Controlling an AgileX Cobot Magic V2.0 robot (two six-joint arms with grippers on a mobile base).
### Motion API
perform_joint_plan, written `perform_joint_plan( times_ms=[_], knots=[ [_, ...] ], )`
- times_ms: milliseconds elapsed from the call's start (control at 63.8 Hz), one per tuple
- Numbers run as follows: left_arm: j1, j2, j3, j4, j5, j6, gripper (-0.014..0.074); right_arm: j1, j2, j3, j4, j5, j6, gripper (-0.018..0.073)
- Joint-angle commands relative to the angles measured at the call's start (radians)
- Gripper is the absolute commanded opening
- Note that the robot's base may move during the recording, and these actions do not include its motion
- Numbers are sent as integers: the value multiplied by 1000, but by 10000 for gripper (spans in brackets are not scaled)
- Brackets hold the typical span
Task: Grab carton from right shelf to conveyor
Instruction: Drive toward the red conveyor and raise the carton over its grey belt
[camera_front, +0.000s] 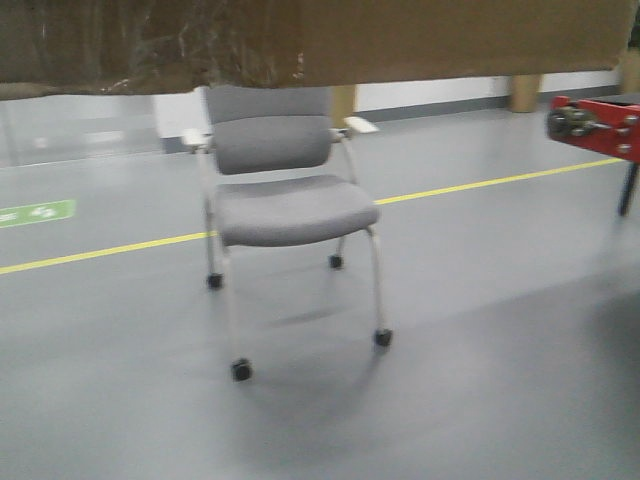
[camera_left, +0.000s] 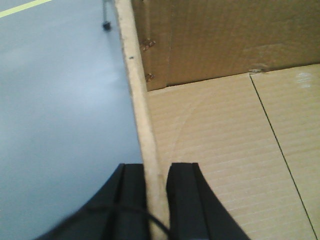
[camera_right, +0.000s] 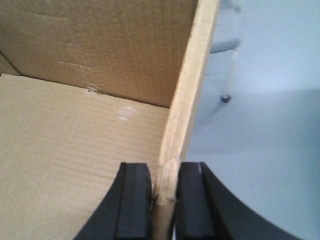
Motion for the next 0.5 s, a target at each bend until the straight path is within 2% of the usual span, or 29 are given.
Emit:
perform_joint_plan(
  times_ms=[0,486],
  knots=[
    [-11,-10,-7,-37,-42,5,-17,6,-11,-3,17,-54,-17,-67],
    [-11,-10,-7,-35,-42,5,-17,6,-11,-3,19,-54,-17,-67]
  ],
)
